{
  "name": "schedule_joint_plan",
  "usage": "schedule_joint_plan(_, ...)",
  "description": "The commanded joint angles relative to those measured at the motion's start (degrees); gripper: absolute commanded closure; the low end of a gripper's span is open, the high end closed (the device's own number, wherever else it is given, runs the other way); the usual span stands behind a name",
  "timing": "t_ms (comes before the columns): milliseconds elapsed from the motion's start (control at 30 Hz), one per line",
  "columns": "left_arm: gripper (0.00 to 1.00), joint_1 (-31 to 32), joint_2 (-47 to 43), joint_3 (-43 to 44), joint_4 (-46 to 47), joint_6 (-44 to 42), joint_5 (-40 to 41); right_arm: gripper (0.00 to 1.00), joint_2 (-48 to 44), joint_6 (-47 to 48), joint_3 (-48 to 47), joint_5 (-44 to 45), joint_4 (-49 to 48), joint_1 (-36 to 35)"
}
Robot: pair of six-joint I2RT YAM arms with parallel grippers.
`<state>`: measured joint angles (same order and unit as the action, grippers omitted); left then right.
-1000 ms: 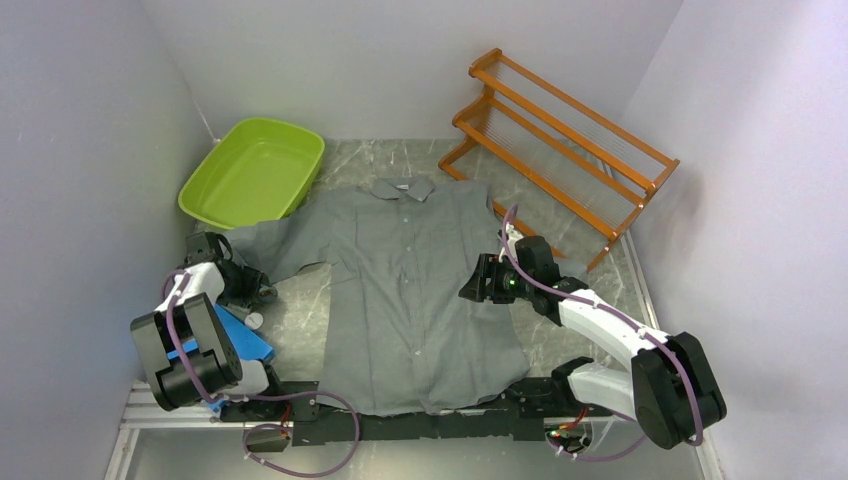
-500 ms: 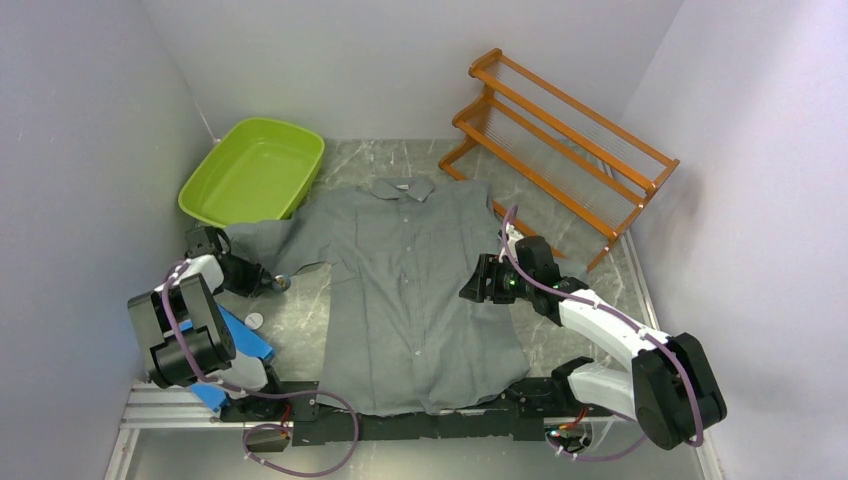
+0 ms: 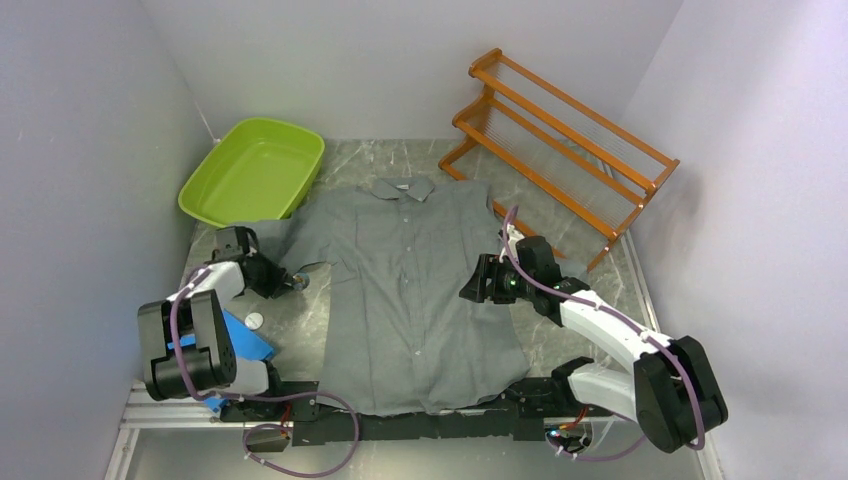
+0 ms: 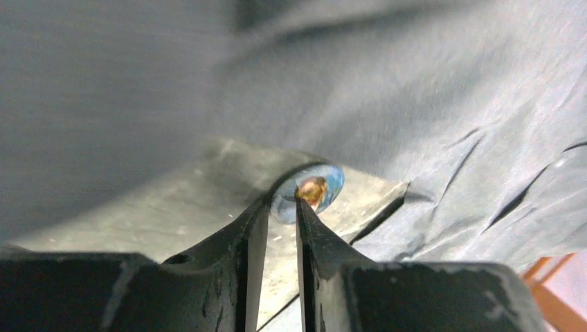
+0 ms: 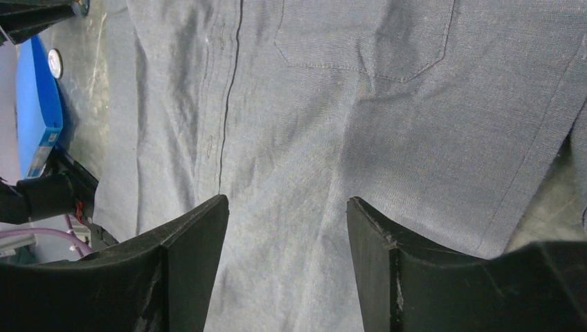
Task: Pin the brooch onto the clothing
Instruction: Pick up the brooch from the center of the board.
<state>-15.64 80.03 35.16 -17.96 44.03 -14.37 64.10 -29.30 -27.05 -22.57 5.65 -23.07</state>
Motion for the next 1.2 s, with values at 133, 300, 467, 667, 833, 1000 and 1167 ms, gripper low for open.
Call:
schedule_joint_plan(133, 0.68, 6.93, -6.35, 2.49, -7.52, -0.71, 9.62, 0.19, -3.53, 4.51, -5.61, -0.99, -0.13, -0.06)
schedule_joint_plan(300, 0.55, 6.93, -14.36, 1.51, -7.49, -0.92, 9.53, 0.15, -0.46, 4.73, -9.42, -3.91, -3.33, -1.37)
schedule_joint_plan(467, 0.45, 6.8, -18.38, 0.73, -5.13, -2.05, 7.03, 0.21, 10.01, 2.62, -17.42, -8.23, -8.8, -6.3)
schedule_joint_plan(667, 0.39, 5.22, -18.14, 0.85, -4.04, -3.42, 4.62, 0.33, 27.22, 1.7, -31.44, -9.23, -10.08, -14.64)
schedule_joint_plan(833, 0.43, 1.37, -16.25, -1.23, 0.02, -3.18, -1.11, 0.46, 41.74, -1.74, -42.89, -13.08, -12.27, -19.54)
schedule_joint_plan(1000, 0.55, -0.74, -13.16, -2.73, 3.67, -3.46, -4.57, 0.54, 54.18, -5.32, -54.71, -17.23, -12.5, -23.18)
schedule_joint_plan(1167, 0.56, -1.17, -9.75, -3.08, 6.26, -4.35, -7.15, 0.59, 64.05, -8.25, -65.4, -19.31, -12.13, -25.56)
